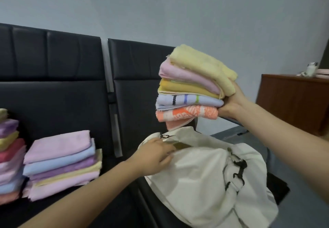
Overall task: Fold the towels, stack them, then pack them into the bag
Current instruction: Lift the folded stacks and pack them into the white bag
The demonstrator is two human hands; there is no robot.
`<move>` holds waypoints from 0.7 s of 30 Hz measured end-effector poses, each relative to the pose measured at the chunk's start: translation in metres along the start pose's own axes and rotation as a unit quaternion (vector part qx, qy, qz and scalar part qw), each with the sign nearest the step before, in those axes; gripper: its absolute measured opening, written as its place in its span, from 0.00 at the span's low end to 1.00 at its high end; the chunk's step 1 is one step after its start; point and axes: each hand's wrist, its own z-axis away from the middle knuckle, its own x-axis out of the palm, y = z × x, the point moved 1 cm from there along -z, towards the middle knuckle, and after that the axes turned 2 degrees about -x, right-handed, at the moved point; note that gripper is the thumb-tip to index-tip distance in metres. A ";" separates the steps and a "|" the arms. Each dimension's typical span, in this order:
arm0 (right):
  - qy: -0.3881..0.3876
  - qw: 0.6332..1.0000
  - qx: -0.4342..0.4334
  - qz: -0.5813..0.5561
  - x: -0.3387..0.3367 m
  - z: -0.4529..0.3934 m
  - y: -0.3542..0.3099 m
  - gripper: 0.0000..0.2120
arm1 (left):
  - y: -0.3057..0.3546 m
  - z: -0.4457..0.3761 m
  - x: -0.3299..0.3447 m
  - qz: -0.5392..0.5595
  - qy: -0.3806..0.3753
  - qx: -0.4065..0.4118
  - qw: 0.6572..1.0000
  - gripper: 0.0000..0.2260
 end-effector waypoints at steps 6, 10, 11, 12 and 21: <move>0.052 0.992 0.090 0.075 -0.056 0.003 0.089 0.16 | -0.009 0.041 0.003 0.036 -0.032 -0.035 0.998 0.18; 0.125 0.962 0.141 0.196 -0.103 -0.006 0.128 0.14 | 0.013 0.044 0.035 0.059 -0.113 -0.027 0.991 0.20; 0.140 0.952 0.133 0.236 -0.106 -0.008 0.134 0.14 | 0.019 0.044 0.046 0.061 -0.116 -0.017 0.991 0.20; 0.151 0.945 0.120 0.264 -0.108 -0.013 0.136 0.15 | 0.024 0.044 0.054 0.068 -0.115 -0.011 0.991 0.20; 0.127 0.925 0.141 0.329 -0.108 -0.024 0.141 0.23 | 0.005 0.033 0.083 0.200 0.036 -0.335 0.920 0.13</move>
